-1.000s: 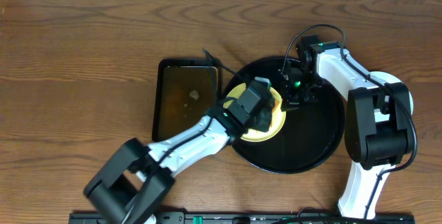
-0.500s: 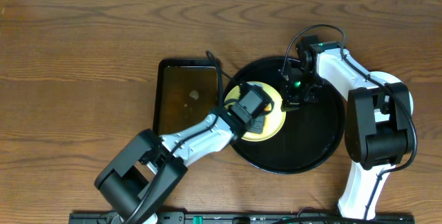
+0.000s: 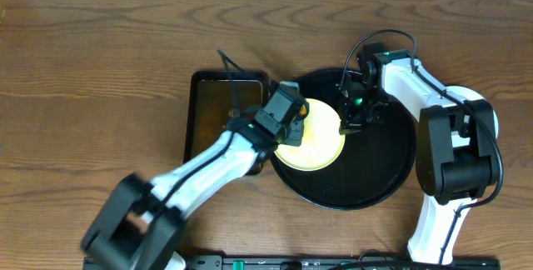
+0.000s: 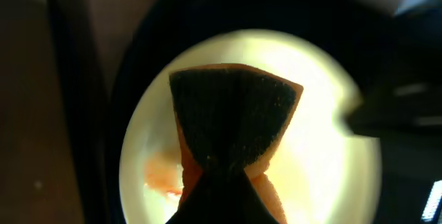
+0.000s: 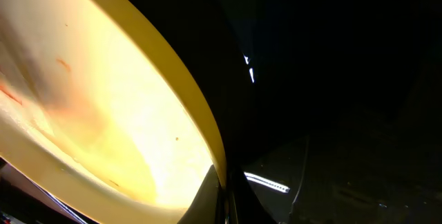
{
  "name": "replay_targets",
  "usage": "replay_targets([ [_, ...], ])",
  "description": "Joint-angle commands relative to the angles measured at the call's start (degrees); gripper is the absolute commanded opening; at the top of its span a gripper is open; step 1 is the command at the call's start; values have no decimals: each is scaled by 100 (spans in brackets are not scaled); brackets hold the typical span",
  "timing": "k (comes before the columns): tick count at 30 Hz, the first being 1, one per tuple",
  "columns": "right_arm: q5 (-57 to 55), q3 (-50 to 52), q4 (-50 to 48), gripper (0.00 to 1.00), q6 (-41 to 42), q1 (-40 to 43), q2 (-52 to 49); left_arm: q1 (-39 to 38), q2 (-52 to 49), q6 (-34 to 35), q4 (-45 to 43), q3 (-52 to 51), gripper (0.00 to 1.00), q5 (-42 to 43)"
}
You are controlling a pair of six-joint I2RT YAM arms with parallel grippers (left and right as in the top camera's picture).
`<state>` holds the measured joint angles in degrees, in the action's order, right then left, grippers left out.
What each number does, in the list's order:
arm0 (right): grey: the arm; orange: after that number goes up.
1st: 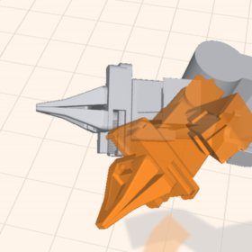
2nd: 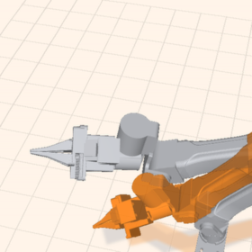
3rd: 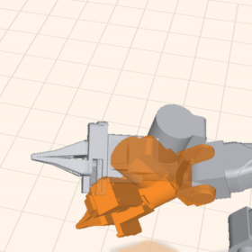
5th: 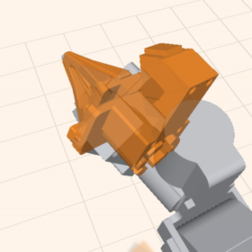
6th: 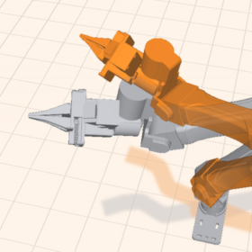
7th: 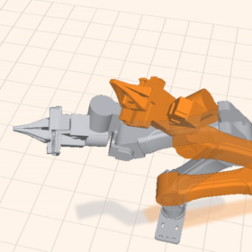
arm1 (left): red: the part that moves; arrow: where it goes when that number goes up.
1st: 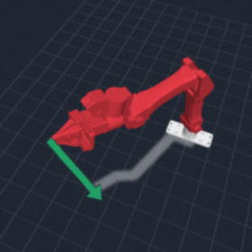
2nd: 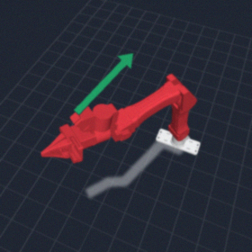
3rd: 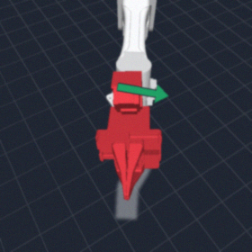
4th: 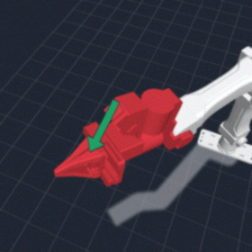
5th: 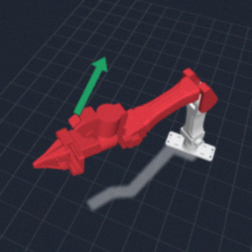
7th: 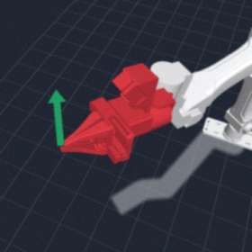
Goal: Clean dirty plates on tray and stack at the side
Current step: 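Wipe the yellow plate with the sponge in the left gripper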
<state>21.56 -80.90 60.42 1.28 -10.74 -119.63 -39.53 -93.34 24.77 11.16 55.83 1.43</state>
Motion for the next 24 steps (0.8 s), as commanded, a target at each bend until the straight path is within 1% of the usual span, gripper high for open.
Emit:
replay_targets([
  [1,-39,11,24,1,59,-103,15,-2,376,-181,-70,28,8,50],
  [7,-37,11,68,1,61,-103,15,-96,46,-39,-299,26,8,70],
  [10,-37,11,72,1,61,-103,15,-208,-262,129,-518,26,8,153],
  [13,-35,11,76,1,61,-103,15,-339,-612,133,-857,26,8,365],
  [16,-37,11,98,1,61,-103,15,-446,-920,144,-1032,26,8,365],
  [21,-37,11,114,1,61,-103,15,-389,-1279,140,-927,26,8,284],
  [24,-37,11,111,1,61,-103,15,-293,-1276,142,-501,28,8,7],
])
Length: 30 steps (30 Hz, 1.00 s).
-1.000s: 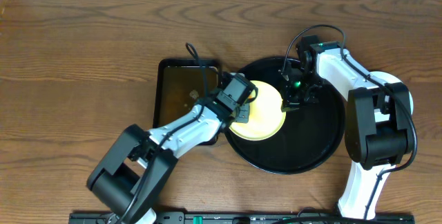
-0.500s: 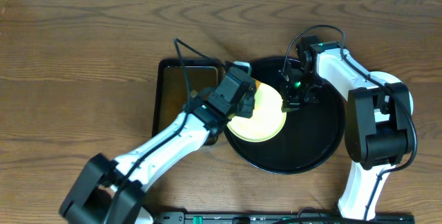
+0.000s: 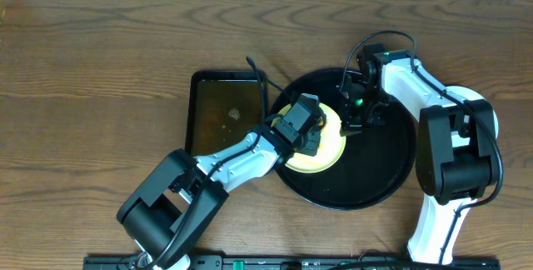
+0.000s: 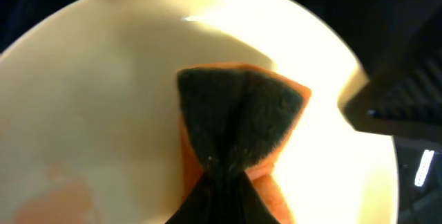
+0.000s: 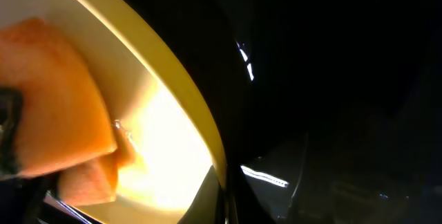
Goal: Clean dirty plates on tray and stack at the side
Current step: 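Wipe the yellow plate with the sponge in the left gripper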
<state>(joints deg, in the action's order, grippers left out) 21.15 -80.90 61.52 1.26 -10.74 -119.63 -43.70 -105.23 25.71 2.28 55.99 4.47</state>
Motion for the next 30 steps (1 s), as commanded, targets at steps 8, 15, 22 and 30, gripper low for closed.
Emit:
replay_targets([
  [8,2,11,2,1,61,-103,15,623,168,-63,1314,13,8,-728],
  [15,-4,11,2,1,61,-103,15,894,970,-278,1510,15,8,-730],
  [22,-37,11,0,1,61,-103,15,1005,2135,-278,2166,13,8,-796],
  [30,-31,13,-203,18,55,-111,4,1488,2277,-275,2896,-72,8,-1163],
])
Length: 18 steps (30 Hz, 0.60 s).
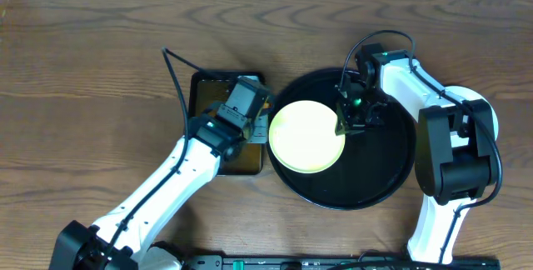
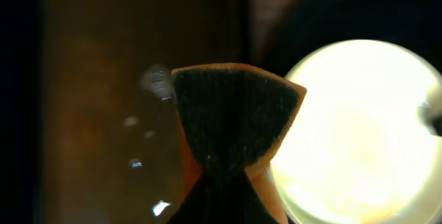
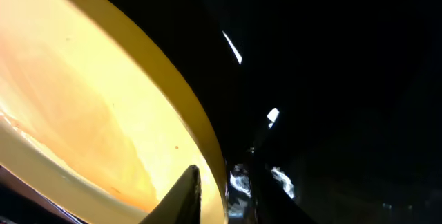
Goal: Clean dirty plates on tray and stack at the side
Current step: 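Wipe the yellow plate with the sponge in the left gripper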
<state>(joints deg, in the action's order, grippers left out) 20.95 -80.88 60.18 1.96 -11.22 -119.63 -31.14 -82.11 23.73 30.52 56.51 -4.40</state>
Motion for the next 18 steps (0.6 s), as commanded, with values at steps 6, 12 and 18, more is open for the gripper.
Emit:
replay_targets([
  [6,35,11,-105,11,-33,-160,-131,459,-52,-79,72,-170,8,-273],
  [12,186,9,-138,1,-55,-195,-181,468,-52,-79,85,-170,8,-273],
  [18,1126,-2,-219,1,-588,66,98,472,-52,-90,186,-170,8,-278],
])
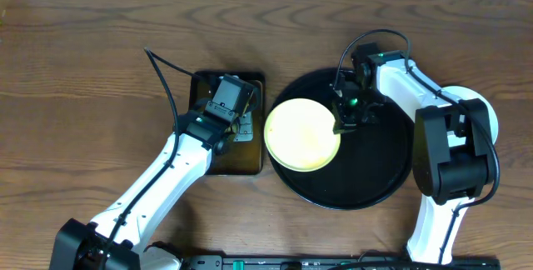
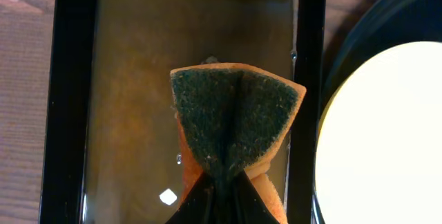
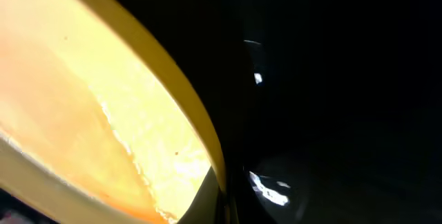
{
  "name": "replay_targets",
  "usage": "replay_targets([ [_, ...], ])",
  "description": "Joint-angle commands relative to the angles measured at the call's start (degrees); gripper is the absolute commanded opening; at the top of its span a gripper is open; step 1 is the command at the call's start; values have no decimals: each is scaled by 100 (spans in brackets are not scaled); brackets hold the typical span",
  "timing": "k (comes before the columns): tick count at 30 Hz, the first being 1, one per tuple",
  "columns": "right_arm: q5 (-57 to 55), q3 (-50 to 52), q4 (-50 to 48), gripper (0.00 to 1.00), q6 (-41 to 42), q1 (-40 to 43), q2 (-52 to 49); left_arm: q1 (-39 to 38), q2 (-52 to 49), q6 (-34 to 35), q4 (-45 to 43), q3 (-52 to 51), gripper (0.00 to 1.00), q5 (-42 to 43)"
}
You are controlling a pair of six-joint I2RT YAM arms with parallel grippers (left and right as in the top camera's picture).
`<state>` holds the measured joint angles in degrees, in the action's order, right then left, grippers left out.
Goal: Clean dirty plates on tray and stack at the side
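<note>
A pale yellow plate (image 1: 301, 134) lies in the left half of the round black tray (image 1: 383, 170). My right gripper (image 1: 343, 120) is shut on its right rim; the right wrist view shows the jaws pinching the plate's yellow edge (image 3: 207, 148). My left gripper (image 1: 236, 120) is shut on an orange sponge (image 2: 235, 117), dark scouring face towards the camera. It hangs over the brownish water of the rectangular black basin (image 2: 69, 113), near the basin's right wall. The plate (image 2: 387, 134) looks clean in the left wrist view.
The rectangular basin (image 1: 200, 82) stands just left of the round tray, almost touching it. Bare wooden table (image 1: 100, 45) lies to the left and behind. A white round shape (image 1: 485, 107) shows at the right, partly under my right arm.
My left gripper with the sponge has moved left, from the basin's right edge beside the plate to over the water. My right jaws, slightly parted round the rim then, now pinch it tight.
At first the sponge was at the plate's left side, with an orange smear on the plate. Then it was pressed on the plate's middle. Later it was off the plate by the basin's edge, the plate looking clean. Now it is over the basin. My right gripper stayed at the rim.
</note>
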<state>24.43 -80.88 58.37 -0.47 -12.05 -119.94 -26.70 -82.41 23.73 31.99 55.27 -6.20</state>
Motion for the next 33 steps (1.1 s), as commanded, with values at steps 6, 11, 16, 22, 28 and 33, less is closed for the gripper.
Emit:
replay_targets([
  [6,750,-2,-94,1,-348,568,636,28,-22,-101,57,-46,8,-98],
  [11,-85,-2,-68,1,-345,776,1191,28,-22,-101,57,-46,8,-273],
  [16,-1386,-2,22,1,-79,723,1821,35,-35,-103,15,-48,8,-396],
  [22,-2968,0,555,1,363,533,2293,44,-179,-101,7,-57,8,-396],
  [28,-3797,2,1436,1,992,369,2308,44,-334,-101,7,-57,8,-396],
  [33,-3827,2,1902,1,1193,190,2308,44,-334,-101,11,-57,8,-396],
])
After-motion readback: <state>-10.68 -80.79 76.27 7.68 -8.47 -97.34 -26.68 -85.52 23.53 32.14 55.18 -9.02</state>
